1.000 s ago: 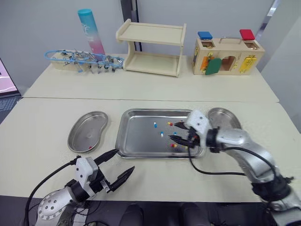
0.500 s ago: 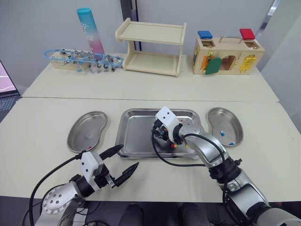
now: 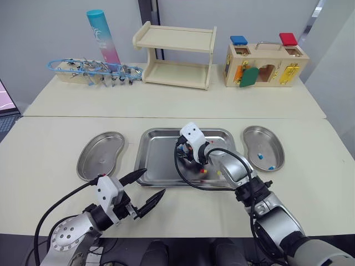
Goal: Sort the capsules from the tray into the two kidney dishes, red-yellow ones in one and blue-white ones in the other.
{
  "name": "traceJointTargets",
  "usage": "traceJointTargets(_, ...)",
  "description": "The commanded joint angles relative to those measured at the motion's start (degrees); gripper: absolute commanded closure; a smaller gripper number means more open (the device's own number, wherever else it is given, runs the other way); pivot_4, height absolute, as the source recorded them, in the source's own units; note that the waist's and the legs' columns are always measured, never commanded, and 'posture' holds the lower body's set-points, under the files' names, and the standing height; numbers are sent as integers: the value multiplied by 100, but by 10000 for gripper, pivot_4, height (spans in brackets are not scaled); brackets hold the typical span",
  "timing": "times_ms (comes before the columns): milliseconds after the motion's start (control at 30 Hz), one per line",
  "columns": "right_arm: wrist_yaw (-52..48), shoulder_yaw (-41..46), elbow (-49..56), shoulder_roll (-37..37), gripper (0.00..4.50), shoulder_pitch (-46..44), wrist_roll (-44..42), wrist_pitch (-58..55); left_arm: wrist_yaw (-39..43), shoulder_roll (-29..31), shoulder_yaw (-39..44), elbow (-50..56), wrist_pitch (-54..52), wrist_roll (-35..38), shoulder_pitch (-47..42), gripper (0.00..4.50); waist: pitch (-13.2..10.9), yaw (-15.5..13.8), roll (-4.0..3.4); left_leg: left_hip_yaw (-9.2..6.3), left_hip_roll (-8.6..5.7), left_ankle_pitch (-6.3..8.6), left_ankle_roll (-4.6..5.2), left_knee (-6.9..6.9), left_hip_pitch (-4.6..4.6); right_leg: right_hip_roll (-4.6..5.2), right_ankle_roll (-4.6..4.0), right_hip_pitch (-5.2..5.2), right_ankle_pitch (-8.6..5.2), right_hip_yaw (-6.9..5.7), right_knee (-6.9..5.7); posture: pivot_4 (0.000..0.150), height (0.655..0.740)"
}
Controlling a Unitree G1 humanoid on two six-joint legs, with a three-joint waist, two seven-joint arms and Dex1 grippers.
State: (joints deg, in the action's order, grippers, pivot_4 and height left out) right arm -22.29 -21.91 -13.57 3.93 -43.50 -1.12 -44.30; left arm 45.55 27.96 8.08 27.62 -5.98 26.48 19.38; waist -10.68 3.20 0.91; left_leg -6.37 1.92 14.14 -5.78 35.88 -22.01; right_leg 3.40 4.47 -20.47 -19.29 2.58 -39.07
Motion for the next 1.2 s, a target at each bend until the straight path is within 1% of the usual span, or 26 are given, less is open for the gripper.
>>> traceJointTargets(33,-46,-75,-108,-28,24987,-63,151,150,-23,31,-28,193,33,26,-5,0,0,2,0,0,0,0,0,0,0,0,0,0,0,0,0,1500,7400)
traceJointTargets(67,-70,-89,-120,-22,27412,-65,181,177,-18,25,-31,179,47,21,2,0,0,4,0,0,0,0,0,0,0,0,0,0,0,0,0,1500,7400)
traceJointTargets(233,-236,-163,-37,19,42435,-51,303,300,31,-2,-36,92,142,-4,50,0,0,7,-1,0,0,0,0,-1,0,0,0,0,0,0,0,1500,7400)
traceJointTargets(267,-277,-179,-12,31,44664,-55,321,338,40,-5,-37,76,158,-5,56,0,0,7,-1,0,0,0,0,-1,0,0,0,0,0,0,0,1500,7400)
traceJointTargets(500,-556,-190,414,217,44890,-62,382,539,130,3,-37,-85,305,-12,63,0,0,6,-1,0,0,0,0,-1,-2,0,0,-2,0,0,1,1500,7400)
traceJointTargets(600,-774,-29,1081,473,44890,4,249,257,306,61,-74,-128,385,4,49,0,-1,1,-2,0,0,0,0,-1,-5,0,0,-4,0,0,1,1500,7400)
traceJointTargets(733,-1470,487,2569,1221,44890,460,-422,-435,710,223,-172,-192,545,30,32,0,-1,-52,-2,-3,0,0,0,-1,-17,0,0,-6,0,-5,8,1500,7400)
traceJointTargets(767,-1680,667,2917,1538,44890,680,-596,-509,812,257,-217,-212,603,28,-5,0,0,-71,-1,-2,0,0,0,-1,-19,1,0,-6,0,-5,10,1500,7400)
traceJointTargets(933,-2313,1591,3996,2739,44890,1535,-1285,-644,1171,378,-445,-206,599,130,-229,0,-3,-137,-4,-1,0,0,0,0,-25,2,1,-6,-1,-8,12,1500,7400)
traceJointTargets(1000,-2508,2249,4175,3099,44890,2022,-1575,-434,1492,539,-646,-166,569,138,-326,0,-3,-137,-4,-1,0,1,1,0,-24,1,1,-6,-1,-8,12,1500,7400)
traceJointTargets(1067,-2651,2660,4192,3380,44890,2390,-1735,-253,1558,593,-747,-138,465,190,-410,0,-4,-127,-4,1,0,1,1,0,-24,1,1,-5,-1,-6,14,1500,7400)
traceJointTargets(1200,-2689,3376,3719,3994,44890,3052,-1657,55,1554,567,-907,-57,239,354,-756,0,-4,-128,-3,5,0,1,1,3,-24,1,1,-4,-1,-4,12,1500,7400)
